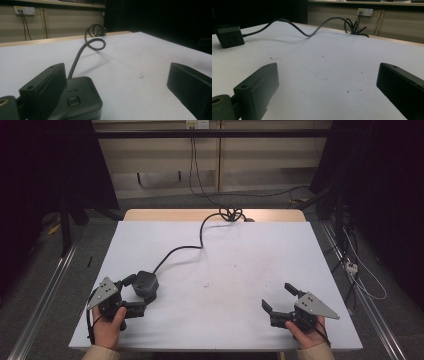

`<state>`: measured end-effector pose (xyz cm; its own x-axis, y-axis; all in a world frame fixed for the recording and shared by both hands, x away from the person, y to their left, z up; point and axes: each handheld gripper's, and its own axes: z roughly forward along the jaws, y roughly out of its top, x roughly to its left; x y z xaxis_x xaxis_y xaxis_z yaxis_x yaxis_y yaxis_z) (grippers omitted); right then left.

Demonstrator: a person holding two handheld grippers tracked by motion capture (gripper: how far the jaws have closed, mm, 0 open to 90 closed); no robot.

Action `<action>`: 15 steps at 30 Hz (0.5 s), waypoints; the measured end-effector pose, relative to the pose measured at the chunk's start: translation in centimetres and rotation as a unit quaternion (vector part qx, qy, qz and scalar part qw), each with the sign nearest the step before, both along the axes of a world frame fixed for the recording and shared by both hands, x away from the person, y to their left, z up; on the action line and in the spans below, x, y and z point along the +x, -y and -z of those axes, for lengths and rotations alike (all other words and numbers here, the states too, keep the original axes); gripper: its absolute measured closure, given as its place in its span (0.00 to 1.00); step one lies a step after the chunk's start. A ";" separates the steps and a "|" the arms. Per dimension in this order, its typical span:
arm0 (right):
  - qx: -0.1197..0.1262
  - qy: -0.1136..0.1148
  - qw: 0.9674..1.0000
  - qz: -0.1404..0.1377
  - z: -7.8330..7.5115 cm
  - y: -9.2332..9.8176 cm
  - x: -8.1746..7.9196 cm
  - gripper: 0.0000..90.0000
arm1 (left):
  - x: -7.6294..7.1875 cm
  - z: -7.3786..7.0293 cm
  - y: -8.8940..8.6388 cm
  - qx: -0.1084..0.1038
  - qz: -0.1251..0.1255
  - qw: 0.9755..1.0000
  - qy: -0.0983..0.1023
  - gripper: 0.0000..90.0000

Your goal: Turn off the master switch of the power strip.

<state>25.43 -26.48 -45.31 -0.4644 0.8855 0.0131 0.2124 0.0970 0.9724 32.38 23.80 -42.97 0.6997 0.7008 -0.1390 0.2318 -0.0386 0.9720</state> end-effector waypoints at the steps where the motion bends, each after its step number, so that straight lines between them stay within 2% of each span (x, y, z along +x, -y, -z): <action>1: 0.001 0.001 1.000 0.001 0.0 0.0 0.0 0.04 | 0.0 -0.1 0.0 -0.001 -0.006 1.000 0.002 0.02; 3: 0.002 0.003 1.000 0.003 -0.1 0.1 -0.1 0.04 | 0.1 -0.2 0.0 0.000 -0.015 1.000 -0.001 0.02; 6: 0.001 0.003 1.000 0.005 -0.1 0.2 -0.1 0.04 | 0.1 -0.3 -0.2 -0.001 -0.013 1.000 0.002 0.02; 8: 0.003 0.002 1.000 0.006 0.0 0.2 0.0 0.04 | 0.2 -0.4 -0.2 -0.004 -0.016 1.000 -0.004 0.02; 15: 0.000 0.003 1.000 0.002 -0.1 0.1 0.0 0.04 | 0.6 -0.5 -0.4 0.006 -0.023 1.000 -0.013 0.03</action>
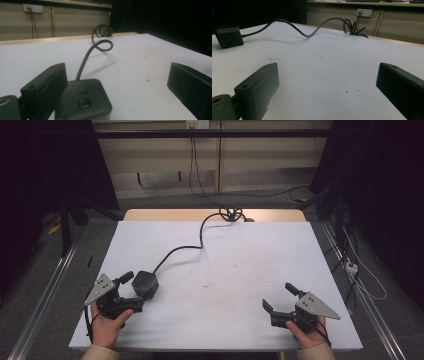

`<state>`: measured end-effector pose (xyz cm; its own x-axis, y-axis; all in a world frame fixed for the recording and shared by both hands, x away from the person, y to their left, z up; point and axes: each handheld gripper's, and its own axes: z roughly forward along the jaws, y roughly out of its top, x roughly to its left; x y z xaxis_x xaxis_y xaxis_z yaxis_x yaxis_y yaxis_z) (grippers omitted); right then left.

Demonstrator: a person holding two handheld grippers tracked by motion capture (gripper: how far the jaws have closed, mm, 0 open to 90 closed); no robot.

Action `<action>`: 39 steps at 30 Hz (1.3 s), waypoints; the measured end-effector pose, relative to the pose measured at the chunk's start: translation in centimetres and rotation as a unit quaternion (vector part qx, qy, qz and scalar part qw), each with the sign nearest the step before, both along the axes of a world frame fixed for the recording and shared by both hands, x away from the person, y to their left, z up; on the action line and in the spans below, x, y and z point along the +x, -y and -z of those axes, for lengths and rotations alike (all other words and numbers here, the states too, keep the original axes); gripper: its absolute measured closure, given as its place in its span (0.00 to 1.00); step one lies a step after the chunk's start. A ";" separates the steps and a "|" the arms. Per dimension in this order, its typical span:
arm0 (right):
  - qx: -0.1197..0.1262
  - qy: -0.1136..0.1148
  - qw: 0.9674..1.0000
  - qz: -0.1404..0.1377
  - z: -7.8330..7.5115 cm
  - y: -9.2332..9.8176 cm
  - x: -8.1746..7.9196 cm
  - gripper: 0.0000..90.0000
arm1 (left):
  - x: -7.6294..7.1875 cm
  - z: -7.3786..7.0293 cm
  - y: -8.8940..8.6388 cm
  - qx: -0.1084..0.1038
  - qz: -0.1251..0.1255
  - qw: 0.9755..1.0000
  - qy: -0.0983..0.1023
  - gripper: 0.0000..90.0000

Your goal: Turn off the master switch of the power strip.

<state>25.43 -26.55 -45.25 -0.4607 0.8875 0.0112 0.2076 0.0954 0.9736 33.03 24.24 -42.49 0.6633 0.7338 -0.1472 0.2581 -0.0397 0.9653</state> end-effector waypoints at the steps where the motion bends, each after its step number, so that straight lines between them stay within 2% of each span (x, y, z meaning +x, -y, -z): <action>1: 0.000 0.000 1.000 -0.001 0.0 0.0 0.0 0.05 | 0.0 0.0 0.0 -0.001 0.000 1.000 -0.001 0.03; 12: 0.000 0.000 1.000 -0.001 0.0 -0.1 0.1 0.05 | 0.6 -0.5 0.0 0.002 -0.018 1.000 -0.009 0.06; 14: 0.000 0.000 1.000 -0.002 0.0 -0.1 0.0 0.05 | 0.7 -0.6 -0.1 0.009 -0.010 1.000 -0.010 0.09; 16: 0.000 0.000 1.000 -0.002 0.0 -0.1 0.0 0.05 | 0.8 -0.6 -0.1 0.010 -0.006 1.000 -0.010 0.16; 18: 0.000 0.000 1.000 -0.002 0.0 -0.1 0.0 0.05 | 0.9 -0.6 -0.2 0.008 -0.006 1.000 -0.012 0.19; 24: 0.000 0.001 1.000 -0.002 0.0 -0.1 0.0 0.05 | 1.1 -0.8 -0.5 0.014 -0.015 1.000 -0.013 0.27; 32: 0.001 0.002 1.000 -0.002 -0.1 -0.1 0.0 0.05 | 1.2 -1.0 -0.7 0.020 -0.023 0.999 -0.014 0.45; 39: 0.002 0.002 1.000 -0.003 -0.1 -0.1 0.0 0.05 | 1.3 -0.8 -0.6 0.030 -0.021 0.999 -0.016 0.52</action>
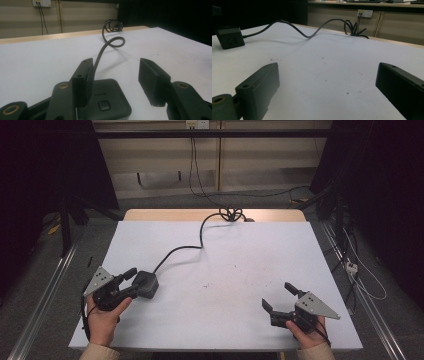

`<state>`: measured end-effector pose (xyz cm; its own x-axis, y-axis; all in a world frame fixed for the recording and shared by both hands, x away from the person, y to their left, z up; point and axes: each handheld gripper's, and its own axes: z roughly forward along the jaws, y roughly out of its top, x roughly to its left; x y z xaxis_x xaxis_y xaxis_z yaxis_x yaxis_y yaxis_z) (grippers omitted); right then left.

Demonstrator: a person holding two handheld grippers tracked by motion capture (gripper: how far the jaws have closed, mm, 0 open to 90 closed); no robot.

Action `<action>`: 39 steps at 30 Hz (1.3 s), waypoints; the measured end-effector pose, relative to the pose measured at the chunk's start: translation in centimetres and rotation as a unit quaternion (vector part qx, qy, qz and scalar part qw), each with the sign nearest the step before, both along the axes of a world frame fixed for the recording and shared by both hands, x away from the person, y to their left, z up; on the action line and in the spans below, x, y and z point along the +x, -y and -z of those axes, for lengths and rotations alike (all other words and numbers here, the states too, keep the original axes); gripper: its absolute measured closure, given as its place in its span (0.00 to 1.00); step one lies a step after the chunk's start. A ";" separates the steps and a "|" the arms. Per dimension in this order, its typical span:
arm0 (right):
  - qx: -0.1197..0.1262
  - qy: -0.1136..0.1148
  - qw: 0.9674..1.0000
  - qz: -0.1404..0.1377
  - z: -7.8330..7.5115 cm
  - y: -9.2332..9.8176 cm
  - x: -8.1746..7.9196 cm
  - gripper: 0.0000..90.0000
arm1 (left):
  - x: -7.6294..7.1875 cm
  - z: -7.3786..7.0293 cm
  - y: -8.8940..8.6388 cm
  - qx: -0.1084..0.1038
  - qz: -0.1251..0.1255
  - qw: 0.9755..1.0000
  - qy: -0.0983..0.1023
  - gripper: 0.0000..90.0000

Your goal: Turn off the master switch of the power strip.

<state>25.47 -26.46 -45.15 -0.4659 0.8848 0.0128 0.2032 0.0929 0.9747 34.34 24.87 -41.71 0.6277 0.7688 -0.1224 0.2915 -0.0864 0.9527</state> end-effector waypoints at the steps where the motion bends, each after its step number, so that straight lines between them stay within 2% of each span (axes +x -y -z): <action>1: 0.000 0.000 1.000 0.001 0.0 0.0 0.0 0.05 | 0.0 0.0 0.0 0.000 0.001 1.000 0.001 0.52; 5: 0.000 0.000 1.000 -0.001 0.0 0.0 0.0 0.05 | -0.1 -0.1 0.0 -0.002 -0.001 1.000 0.010 0.54; 7: 0.000 0.000 1.000 0.000 0.0 0.0 0.0 0.05 | 0.0 -0.1 0.0 -0.005 0.003 1.000 0.009 0.56; 16: 0.001 -0.001 1.000 -0.001 0.0 0.0 0.0 0.05 | -0.1 -0.1 -0.1 -0.008 -0.008 1.000 0.016 0.57; 24: 0.001 -0.002 1.000 -0.001 0.0 -0.1 0.0 0.05 | 0.0 0.0 -0.2 -0.011 -0.009 1.000 0.012 0.58; 39: 0.000 -0.002 1.000 -0.003 0.0 0.0 0.0 0.06 | 0.0 -0.2 -0.4 -0.009 -0.001 1.000 0.009 0.67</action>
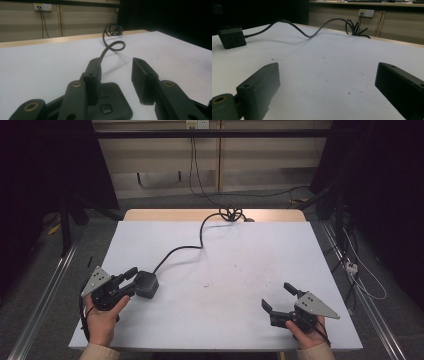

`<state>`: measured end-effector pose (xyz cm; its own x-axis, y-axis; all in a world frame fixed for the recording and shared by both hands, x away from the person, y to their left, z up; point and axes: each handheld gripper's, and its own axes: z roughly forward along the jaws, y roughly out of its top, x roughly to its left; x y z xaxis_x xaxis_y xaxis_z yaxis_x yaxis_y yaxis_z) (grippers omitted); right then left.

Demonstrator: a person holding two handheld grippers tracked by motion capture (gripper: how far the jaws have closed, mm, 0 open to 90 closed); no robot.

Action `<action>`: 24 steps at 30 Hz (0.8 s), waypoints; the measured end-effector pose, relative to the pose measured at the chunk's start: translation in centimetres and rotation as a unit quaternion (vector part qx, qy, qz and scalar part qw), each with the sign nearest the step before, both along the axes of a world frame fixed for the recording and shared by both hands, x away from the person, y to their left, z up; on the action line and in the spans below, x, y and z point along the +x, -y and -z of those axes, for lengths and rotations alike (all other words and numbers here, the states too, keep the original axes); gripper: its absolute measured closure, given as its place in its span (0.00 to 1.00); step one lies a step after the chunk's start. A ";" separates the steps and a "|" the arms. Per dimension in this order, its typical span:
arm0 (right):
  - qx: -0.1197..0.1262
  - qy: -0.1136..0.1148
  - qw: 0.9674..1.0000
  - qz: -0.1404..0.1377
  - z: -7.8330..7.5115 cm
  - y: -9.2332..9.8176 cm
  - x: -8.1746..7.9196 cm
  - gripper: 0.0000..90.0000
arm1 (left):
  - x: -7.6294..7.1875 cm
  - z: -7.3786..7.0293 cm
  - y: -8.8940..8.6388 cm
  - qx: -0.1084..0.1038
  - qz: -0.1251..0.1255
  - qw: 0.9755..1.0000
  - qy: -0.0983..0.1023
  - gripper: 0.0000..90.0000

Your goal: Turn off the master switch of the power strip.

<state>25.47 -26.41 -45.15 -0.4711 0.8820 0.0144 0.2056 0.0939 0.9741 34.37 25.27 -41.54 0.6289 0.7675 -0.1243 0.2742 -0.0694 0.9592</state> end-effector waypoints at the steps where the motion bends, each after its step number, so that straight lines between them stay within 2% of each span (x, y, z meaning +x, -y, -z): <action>1: 0.000 0.000 1.000 0.000 0.0 0.0 0.0 0.06 | 0.0 0.0 0.0 0.000 0.000 1.000 -0.001 0.67; 16: 0.001 0.001 1.000 -0.001 0.0 0.0 0.0 0.06 | 0.1 0.0 -0.1 0.002 0.004 1.000 -0.013 0.73; 19: 0.001 0.001 1.000 -0.002 0.0 0.0 0.0 0.06 | 0.1 0.0 -0.1 0.008 0.007 1.000 -0.015 0.75; 24: 0.001 0.001 1.000 -0.001 -0.1 0.0 0.0 0.06 | 0.0 -0.1 -0.1 0.003 0.004 1.000 -0.018 0.76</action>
